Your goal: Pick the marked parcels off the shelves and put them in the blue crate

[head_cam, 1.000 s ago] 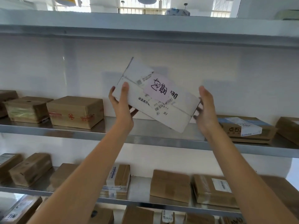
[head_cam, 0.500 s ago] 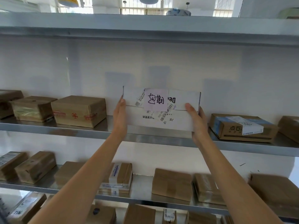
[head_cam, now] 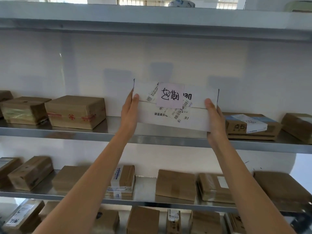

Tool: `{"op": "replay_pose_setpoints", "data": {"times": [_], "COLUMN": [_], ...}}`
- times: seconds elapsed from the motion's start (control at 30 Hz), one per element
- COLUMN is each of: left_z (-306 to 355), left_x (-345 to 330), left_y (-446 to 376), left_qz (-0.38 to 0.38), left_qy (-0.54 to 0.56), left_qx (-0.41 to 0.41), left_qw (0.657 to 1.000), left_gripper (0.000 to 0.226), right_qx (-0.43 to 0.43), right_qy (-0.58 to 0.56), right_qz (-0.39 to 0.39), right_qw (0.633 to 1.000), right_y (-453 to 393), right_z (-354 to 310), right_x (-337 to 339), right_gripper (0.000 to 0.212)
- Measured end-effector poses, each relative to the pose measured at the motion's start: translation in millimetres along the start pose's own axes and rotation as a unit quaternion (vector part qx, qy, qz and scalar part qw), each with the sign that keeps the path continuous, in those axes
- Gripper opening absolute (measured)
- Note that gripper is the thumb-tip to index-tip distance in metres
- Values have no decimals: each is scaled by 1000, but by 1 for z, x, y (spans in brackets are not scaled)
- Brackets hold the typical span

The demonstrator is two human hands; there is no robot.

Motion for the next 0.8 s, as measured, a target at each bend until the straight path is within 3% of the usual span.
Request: {"op": "replay_pose_setpoints", "data": {"times": [0.07, 0.23, 0.37, 0.57, 0.67, 0.8], "left_z": [8, 11, 3, -8, -22, -42], "left_x": [-17, -70, -126, -220, -271, -334], "left_y": [1, 17, 49, 131, 175, 246], "left_qz": [-24, -86, -153, -237, -256, -308], "left_qy": [7, 28, 64, 121, 119, 76], "left_qx": [-11, -2, 23, 90, 148, 217], "left_qw": [1000, 996, 986, 960, 948, 923], "left_gripper": [49, 51, 48, 42, 29, 47], "right_qx": [16, 77, 94, 107, 109, 87], "right_qy": [0, 43, 52, 71, 75, 73], "right_qz": [29, 94, 170, 312, 366, 450], "right_qw": [999, 992, 980, 941, 921, 886], "right_y": [5, 26, 51, 103, 136, 184], "right_z": [-17, -61, -82, -102, -107, -112], "right_x": [16, 72, 135, 254, 314, 398], "right_gripper": [29, 47, 47, 48, 38, 39]}}
Point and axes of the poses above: each hand's wrist, its own y-axis away from the middle knuckle, its own x-axis out of the back of the hand, z = x × y, the point moved 9 cm from there along -y, towards the middle knuckle, and after that the axes turned 6 degrees about z, right-handed, at the moved point
